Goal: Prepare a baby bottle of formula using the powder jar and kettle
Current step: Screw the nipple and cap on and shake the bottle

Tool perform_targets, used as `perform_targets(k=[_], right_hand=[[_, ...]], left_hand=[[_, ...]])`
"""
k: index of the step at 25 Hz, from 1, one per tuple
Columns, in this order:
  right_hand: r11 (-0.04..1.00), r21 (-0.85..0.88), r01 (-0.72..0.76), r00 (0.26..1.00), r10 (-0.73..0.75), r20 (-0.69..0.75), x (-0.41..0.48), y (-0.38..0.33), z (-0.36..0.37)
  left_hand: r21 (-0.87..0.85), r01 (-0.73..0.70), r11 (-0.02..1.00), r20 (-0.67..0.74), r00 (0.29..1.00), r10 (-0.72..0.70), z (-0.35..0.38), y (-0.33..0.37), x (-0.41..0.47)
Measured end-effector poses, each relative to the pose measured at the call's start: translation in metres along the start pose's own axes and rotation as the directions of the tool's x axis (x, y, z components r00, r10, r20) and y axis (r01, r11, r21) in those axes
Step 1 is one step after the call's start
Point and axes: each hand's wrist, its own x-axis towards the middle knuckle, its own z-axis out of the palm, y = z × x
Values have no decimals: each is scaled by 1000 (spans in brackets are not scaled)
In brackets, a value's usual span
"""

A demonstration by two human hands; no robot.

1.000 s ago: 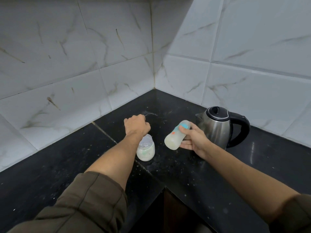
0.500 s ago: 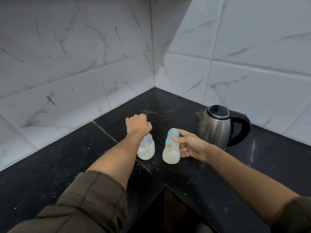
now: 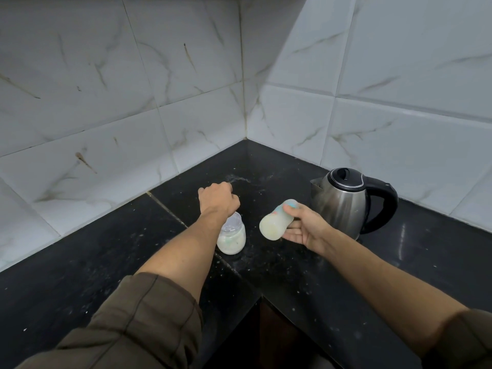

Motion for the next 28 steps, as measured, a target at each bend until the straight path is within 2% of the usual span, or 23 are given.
perform_targets(k=[1, 3, 5, 8, 9, 13, 14, 17, 21, 24, 25, 28], right_hand=[[1000, -15, -22, 999, 23, 32, -2, 1, 1], [986, -163, -22, 978, 55, 201, -4, 4, 0], [981, -190, 43, 964, 9, 266, -5, 1, -1], [990, 17, 139, 986, -140, 91, -3, -13, 0], [986, 38, 159, 983, -162, 90, -3, -15, 0], [954, -222, 202, 920, -107, 377, -10, -10, 2], [948, -228, 222, 915, -121, 384, -10, -10, 2], [965, -107, 241, 949, -211, 234, -9, -10, 4], [936, -227, 269, 913, -172, 370, -14, -10, 6], [961, -96, 261, 949, -237, 208, -16, -11, 4], [962, -91, 257, 950, -234, 207, -17, -11, 5], [948, -220, 232, 929, -148, 339, -20, -5, 2]], left_hand=[[-2, 1, 1000, -3, 1000, -1, 0, 0, 0], [-5, -3, 1000, -4, 1000, 3, 0, 2, 1], [-7, -4, 1000, -2, 1000, 4, -2, 3, 1], [-4, 4, 1000, -2, 1000, -4, -2, 0, 1], [-4, 6, 1000, -2, 1000, -6, -1, 0, 0], [-15, 8, 1000, 2, 1000, -8, -2, 1, 0], [-14, 8, 1000, 1, 1000, -8, -3, 1, 0], [-5, 9, 1000, -6, 1000, -9, -2, -1, 0], [1, 8, 1000, 2, 1000, -8, -1, -1, 0], [12, -8, 1000, 0, 1000, 8, -3, 1, 1], [15, -5, 1000, -3, 1000, 5, -2, 0, 1], [14, 3, 1000, 0, 1000, -3, 0, -2, -2]])
